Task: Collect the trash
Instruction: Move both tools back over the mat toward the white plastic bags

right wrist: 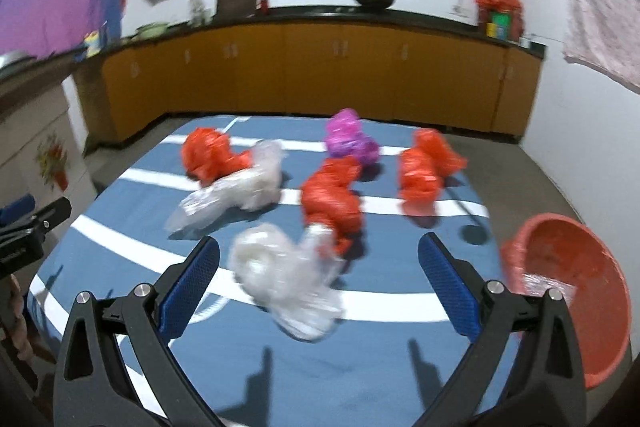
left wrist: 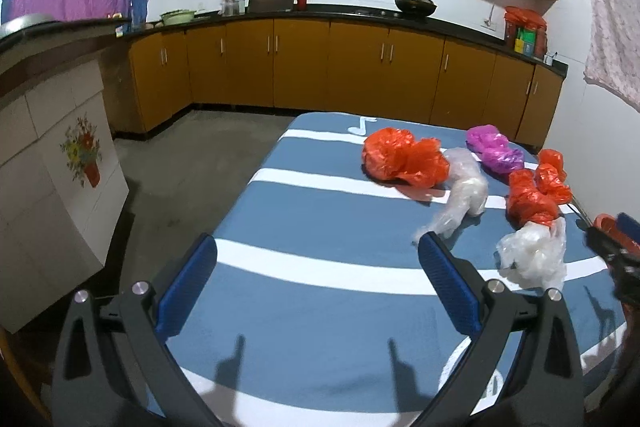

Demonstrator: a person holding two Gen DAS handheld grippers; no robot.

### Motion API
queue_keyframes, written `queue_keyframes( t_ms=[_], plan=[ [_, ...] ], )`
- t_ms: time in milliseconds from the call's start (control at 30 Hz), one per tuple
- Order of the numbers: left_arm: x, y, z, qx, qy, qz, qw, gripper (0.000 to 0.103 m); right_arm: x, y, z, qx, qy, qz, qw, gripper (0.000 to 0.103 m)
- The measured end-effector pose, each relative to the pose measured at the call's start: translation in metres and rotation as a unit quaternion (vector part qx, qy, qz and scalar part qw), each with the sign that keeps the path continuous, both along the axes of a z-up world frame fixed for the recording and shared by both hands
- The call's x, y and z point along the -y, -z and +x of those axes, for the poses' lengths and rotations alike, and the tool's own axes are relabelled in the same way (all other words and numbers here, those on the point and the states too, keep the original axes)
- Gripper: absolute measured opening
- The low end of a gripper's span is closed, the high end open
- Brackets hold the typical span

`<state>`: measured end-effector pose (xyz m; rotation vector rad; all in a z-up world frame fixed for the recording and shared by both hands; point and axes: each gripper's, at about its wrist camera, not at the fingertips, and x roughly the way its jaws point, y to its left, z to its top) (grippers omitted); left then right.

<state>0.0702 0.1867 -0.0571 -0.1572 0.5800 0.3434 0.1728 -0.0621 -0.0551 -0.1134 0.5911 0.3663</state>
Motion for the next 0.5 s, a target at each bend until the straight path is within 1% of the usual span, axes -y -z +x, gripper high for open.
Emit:
queue_keyframes(
  t_ms=[167, 333, 367, 433, 500],
  plan=[
    [-0.016, 0.004, -0.005, -0.001, -0.002, -0.021, 0.9998, 0.099, -0.022, 0.016, 0.019, -0.024, -0.011, -0.012, 1.0, 0.097],
    [-0.018, 0.006, -0.005, 0.0, -0.002, -0.027, 0.9996, 0.099, -0.034, 0.034, 0.032, -0.053, -0.02, -0.044, 0.997, 0.089],
    [-0.017, 0.006, -0.004, 0.0, -0.002, -0.028, 0.9996, 0.099, -0.036, 0.039, 0.035, -0.065, -0.022, -0.051, 0.996, 0.088],
    [-0.016, 0.007, -0.003, 0.0, 0.0, -0.03, 0.9995, 0.099, -0.035, 0.041, 0.037, -0.079, -0.025, -0.05, 0.995, 0.087],
    [-0.014, 0.007, -0.001, -0.001, 0.004, -0.032, 0.9995, 0.099, -0.036, 0.043, 0.038, -0.087, -0.025, -0.052, 0.994, 0.081]
  ],
)
